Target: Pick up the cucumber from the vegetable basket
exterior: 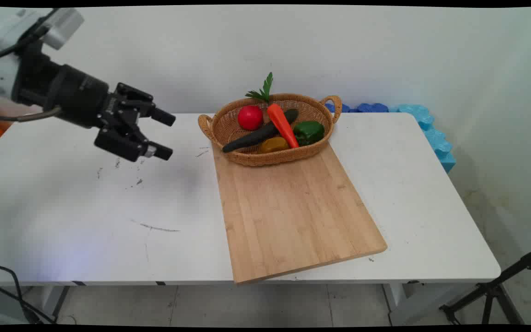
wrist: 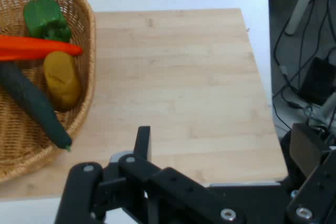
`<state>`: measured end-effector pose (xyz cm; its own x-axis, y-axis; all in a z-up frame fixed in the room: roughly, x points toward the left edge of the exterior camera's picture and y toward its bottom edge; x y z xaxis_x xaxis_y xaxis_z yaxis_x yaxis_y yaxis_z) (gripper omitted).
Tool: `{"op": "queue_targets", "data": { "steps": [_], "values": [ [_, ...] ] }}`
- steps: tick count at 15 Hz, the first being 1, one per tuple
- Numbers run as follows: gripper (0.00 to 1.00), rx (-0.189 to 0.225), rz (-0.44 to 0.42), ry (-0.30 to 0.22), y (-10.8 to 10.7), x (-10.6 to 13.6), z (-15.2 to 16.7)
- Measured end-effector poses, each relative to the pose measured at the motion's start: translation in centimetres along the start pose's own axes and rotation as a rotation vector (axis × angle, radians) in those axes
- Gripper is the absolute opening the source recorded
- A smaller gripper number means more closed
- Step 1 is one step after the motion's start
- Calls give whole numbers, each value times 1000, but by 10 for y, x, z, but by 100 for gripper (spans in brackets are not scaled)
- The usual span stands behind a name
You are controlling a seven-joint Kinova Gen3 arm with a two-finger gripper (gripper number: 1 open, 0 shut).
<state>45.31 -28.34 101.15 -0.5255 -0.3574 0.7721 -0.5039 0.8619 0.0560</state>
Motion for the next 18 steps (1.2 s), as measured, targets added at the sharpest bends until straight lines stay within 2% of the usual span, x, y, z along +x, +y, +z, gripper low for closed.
{"op": "queue_targets", "data": {
  "steps": [3,10,18],
  "values": [
    [100,23,-16,-11,-12,17,12],
    [100,132,-140,-79,-51,57,50],
    [100,244,-312,-160,-93,75,102]
  ]
}}
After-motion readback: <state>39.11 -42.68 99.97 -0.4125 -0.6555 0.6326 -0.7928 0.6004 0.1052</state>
